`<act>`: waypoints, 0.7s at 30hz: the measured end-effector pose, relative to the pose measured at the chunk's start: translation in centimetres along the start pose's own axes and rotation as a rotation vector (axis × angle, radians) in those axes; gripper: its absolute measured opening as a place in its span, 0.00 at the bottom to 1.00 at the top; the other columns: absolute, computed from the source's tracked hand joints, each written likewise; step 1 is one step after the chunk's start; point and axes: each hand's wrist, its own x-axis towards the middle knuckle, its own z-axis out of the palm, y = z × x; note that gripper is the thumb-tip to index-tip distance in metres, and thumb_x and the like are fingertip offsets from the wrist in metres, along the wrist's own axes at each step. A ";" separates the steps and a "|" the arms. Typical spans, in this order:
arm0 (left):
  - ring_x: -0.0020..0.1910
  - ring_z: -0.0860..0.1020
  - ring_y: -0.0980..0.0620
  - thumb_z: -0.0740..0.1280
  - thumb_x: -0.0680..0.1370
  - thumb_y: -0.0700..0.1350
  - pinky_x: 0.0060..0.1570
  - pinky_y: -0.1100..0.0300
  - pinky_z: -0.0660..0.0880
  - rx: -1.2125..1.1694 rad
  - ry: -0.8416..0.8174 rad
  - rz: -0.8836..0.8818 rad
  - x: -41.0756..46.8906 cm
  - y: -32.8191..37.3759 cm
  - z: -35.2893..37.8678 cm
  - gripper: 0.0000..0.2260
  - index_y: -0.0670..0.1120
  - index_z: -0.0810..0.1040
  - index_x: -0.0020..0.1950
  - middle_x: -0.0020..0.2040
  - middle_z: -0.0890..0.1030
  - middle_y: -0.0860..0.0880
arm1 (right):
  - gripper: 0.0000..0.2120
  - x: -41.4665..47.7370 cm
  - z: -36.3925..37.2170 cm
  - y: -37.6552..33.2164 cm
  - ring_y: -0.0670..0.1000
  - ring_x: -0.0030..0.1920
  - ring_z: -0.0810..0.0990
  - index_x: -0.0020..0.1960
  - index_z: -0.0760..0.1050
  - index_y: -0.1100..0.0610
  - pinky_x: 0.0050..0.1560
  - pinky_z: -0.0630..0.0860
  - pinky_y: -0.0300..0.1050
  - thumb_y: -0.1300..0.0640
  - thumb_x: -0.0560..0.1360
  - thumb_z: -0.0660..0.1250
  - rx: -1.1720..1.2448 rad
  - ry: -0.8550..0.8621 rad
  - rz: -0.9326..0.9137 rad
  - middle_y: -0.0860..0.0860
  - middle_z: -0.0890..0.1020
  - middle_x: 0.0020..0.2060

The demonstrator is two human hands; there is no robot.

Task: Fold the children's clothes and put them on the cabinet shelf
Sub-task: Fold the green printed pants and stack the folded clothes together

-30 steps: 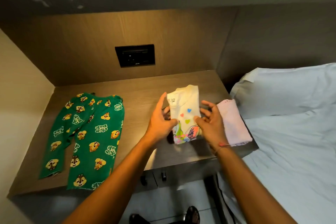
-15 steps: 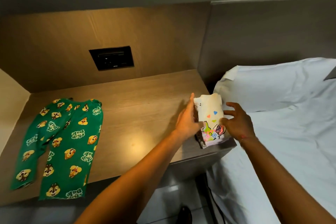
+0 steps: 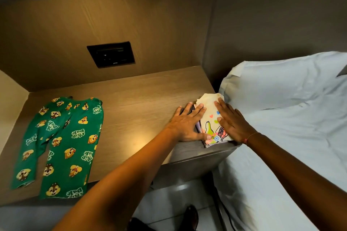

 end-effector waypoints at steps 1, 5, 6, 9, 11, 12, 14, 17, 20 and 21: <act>0.78 0.38 0.46 0.55 0.69 0.77 0.74 0.39 0.40 -0.013 0.002 0.000 -0.2 0.1 -0.2 0.48 0.54 0.39 0.78 0.80 0.42 0.52 | 0.28 0.0 -0.3 -0.2 0.54 0.79 0.44 0.77 0.38 0.44 0.76 0.43 0.58 0.46 0.82 0.48 -0.019 -0.021 0.017 0.47 0.40 0.79; 0.78 0.41 0.51 0.54 0.74 0.72 0.75 0.42 0.43 -0.182 0.182 -0.051 -3.8 -0.2 -1.2 0.41 0.54 0.44 0.79 0.80 0.45 0.54 | 0.31 -0.2 -2.4 -2.6 0.53 0.79 0.40 0.79 0.41 0.48 0.76 0.41 0.57 0.43 0.81 0.51 -0.085 0.069 0.034 0.49 0.43 0.79; 0.79 0.43 0.51 0.54 0.75 0.70 0.75 0.44 0.45 -0.220 0.260 -0.095 -5.8 -0.9 -1.2 0.38 0.54 0.47 0.79 0.80 0.48 0.54 | 0.31 -0.2 -2.8 -4.1 0.53 0.79 0.43 0.79 0.44 0.47 0.76 0.44 0.56 0.43 0.81 0.53 -0.043 0.168 0.006 0.49 0.46 0.79; 0.77 0.56 0.48 0.59 0.77 0.62 0.74 0.47 0.55 -0.231 0.465 -0.335 -13.6 -4.2 -0.4 0.30 0.53 0.61 0.76 0.77 0.62 0.52 | 0.29 1.4 -2.5 -9.6 0.54 0.78 0.54 0.78 0.55 0.49 0.75 0.54 0.53 0.49 0.80 0.60 0.046 0.364 -0.167 0.50 0.59 0.77; 0.72 0.65 0.48 0.63 0.76 0.59 0.67 0.45 0.65 -0.184 0.561 -0.561 -19.7 -6.8 0.2 0.24 0.53 0.70 0.71 0.72 0.71 0.51 | 0.28 3.7 -0.8 -14.0 0.55 0.76 0.61 0.76 0.61 0.52 0.74 0.57 0.51 0.53 0.79 0.64 0.046 0.270 -0.291 0.52 0.66 0.75; 0.68 0.69 0.48 0.64 0.75 0.58 0.62 0.45 0.68 -0.141 0.591 -0.666 -22.7 -8.0 0.5 0.23 0.53 0.74 0.68 0.68 0.75 0.51 | 0.27 5.1 0.4 -16.3 0.56 0.75 0.62 0.75 0.63 0.53 0.74 0.58 0.51 0.54 0.78 0.64 0.023 0.196 -0.350 0.53 0.68 0.74; 0.61 0.73 0.45 0.65 0.70 0.60 0.53 0.46 0.71 -0.061 0.599 -0.844 -27.7 -9.7 1.3 0.21 0.53 0.79 0.59 0.60 0.79 0.50 | 0.26 8.1 3.1 -20.7 0.56 0.73 0.64 0.74 0.66 0.52 0.74 0.61 0.53 0.54 0.77 0.64 -0.040 0.092 -0.480 0.53 0.70 0.72; 0.55 0.76 0.44 0.64 0.66 0.65 0.47 0.47 0.72 -0.027 0.521 -1.014 -33.8 -11.1 3.0 0.21 0.55 0.81 0.52 0.54 0.80 0.50 | 0.23 12.8 6.9 -27.5 0.56 0.71 0.68 0.72 0.68 0.49 0.69 0.68 0.55 0.51 0.77 0.64 -0.153 0.055 -0.664 0.54 0.71 0.71; 0.54 0.78 0.46 0.65 0.67 0.61 0.45 0.49 0.72 -0.029 0.547 -0.979 -37.0 -11.7 4.7 0.17 0.57 0.81 0.52 0.55 0.80 0.52 | 0.25 17.1 9.3 -32.2 0.58 0.71 0.67 0.73 0.65 0.48 0.67 0.71 0.57 0.53 0.78 0.64 -0.301 0.023 -0.735 0.55 0.68 0.73; 0.53 0.79 0.46 0.64 0.69 0.58 0.45 0.50 0.71 -0.034 0.583 -0.949 -37.5 -11.9 5.0 0.15 0.57 0.82 0.51 0.55 0.81 0.53 | 0.24 18.2 9.8 -33.1 0.58 0.71 0.66 0.74 0.64 0.48 0.67 0.71 0.58 0.54 0.79 0.63 -0.342 0.013 -0.739 0.55 0.66 0.74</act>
